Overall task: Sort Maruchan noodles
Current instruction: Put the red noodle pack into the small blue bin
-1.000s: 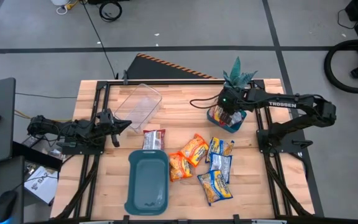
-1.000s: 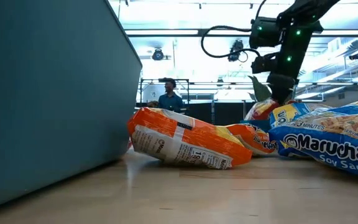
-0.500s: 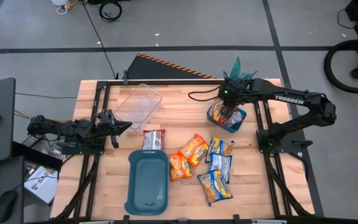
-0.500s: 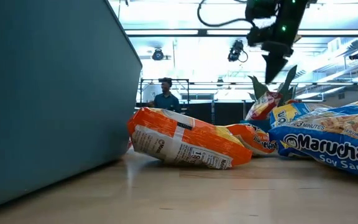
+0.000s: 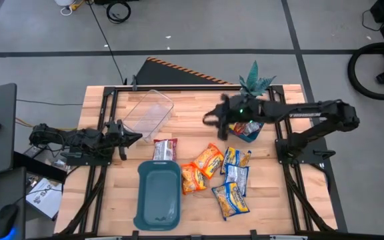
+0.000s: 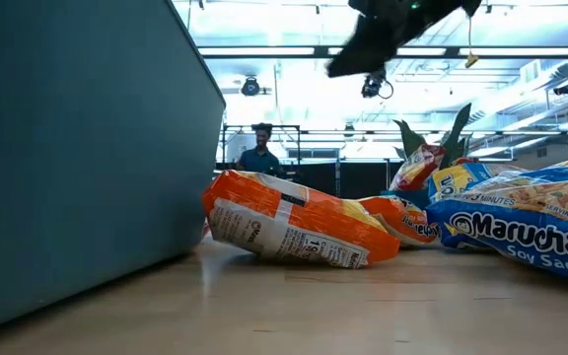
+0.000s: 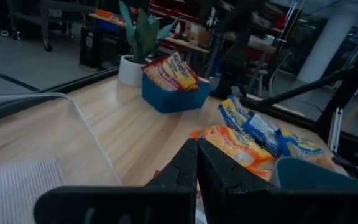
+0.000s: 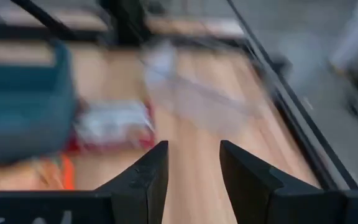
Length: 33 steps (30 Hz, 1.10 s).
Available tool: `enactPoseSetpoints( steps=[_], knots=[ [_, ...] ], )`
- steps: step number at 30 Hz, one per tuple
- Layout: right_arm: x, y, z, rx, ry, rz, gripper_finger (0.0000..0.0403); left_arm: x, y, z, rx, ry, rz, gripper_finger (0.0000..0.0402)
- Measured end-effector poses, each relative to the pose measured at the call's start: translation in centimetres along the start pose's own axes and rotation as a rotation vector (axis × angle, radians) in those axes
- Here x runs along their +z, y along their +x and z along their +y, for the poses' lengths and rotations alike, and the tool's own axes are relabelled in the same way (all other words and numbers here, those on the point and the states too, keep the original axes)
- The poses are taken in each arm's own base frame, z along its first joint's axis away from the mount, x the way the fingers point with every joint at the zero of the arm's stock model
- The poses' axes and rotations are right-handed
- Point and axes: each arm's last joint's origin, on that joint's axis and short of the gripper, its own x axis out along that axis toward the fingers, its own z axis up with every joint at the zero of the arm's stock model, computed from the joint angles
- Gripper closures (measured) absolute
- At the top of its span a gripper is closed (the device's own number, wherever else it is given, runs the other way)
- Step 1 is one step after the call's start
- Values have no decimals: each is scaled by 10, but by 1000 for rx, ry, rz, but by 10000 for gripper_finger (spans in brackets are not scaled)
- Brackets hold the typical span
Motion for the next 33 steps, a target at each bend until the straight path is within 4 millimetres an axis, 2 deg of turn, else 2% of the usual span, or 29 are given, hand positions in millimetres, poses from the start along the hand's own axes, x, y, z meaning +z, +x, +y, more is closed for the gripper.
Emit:
enactPoseSetpoints(
  steps=[3,7,12,16,19,25,33],
  knots=[
    [-13,24,12,41,11,-58,253,1,0,-1,-10,-9,-5,390],
    [-27,64,21,90,43,21,253,11,-2,-3,-19,-18,18,390],
    [-24,111,33,203,10,86,248,24,-2,-8,7,14,91,390],
    [-22,142,33,217,-37,151,238,34,-3,-11,35,28,166,390],
    [-20,162,33,248,-44,152,228,39,-2,-13,56,47,221,390],
    [-31,198,33,246,-46,190,212,42,0,-16,55,60,249,390],
    [-56,236,28,236,-32,218,183,42,-1,-17,-1,40,272,390]
  ],
)
